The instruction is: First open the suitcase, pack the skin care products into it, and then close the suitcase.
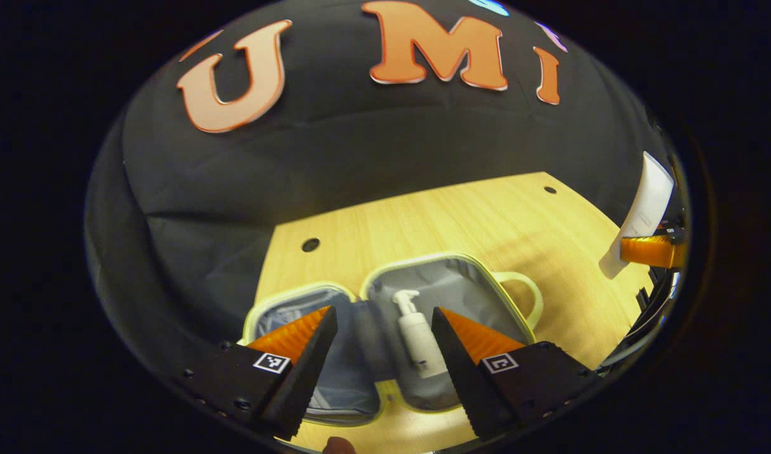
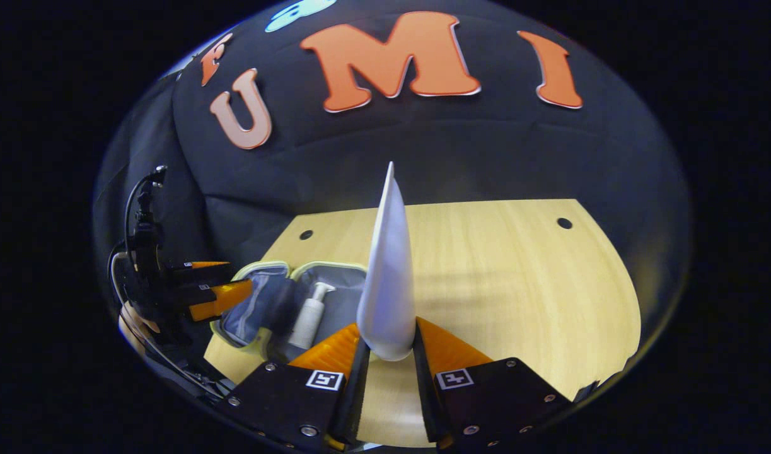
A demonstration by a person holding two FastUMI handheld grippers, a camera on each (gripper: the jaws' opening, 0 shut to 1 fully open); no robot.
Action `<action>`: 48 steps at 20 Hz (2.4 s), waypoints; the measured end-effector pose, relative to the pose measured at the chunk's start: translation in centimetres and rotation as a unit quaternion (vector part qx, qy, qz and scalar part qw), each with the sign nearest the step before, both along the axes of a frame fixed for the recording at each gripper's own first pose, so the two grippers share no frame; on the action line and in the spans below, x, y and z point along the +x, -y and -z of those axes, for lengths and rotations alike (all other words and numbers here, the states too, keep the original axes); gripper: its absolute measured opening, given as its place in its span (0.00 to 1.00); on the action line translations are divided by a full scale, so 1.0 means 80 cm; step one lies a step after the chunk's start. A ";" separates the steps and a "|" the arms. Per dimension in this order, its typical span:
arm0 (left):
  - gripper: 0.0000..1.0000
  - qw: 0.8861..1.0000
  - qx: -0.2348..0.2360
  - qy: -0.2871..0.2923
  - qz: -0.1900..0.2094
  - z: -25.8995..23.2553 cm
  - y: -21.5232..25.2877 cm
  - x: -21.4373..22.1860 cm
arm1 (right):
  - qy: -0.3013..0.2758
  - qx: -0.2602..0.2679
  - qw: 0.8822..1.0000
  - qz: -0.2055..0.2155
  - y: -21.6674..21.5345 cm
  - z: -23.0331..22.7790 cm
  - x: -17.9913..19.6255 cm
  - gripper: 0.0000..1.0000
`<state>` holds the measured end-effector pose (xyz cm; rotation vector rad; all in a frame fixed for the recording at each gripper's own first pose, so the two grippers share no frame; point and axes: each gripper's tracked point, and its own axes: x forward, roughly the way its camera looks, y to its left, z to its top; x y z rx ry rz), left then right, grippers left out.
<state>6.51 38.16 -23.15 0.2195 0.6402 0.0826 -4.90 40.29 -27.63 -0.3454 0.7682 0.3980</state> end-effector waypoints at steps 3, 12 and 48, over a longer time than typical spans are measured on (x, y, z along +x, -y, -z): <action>0.95 0.999 -0.006 0.041 -0.034 -0.055 -0.027 -0.032 | -0.057 -0.009 0.998 -0.031 -0.048 0.028 -0.012 0.40; 0.95 0.989 0.004 0.111 -0.102 -0.135 -0.112 -0.109 | -0.255 -0.109 0.960 -0.038 -0.087 0.167 -0.032 0.40; 0.98 0.953 -0.250 0.087 -0.149 0.025 -0.381 -0.154 | 0.059 0.022 0.996 -0.059 -0.203 0.039 0.014 0.95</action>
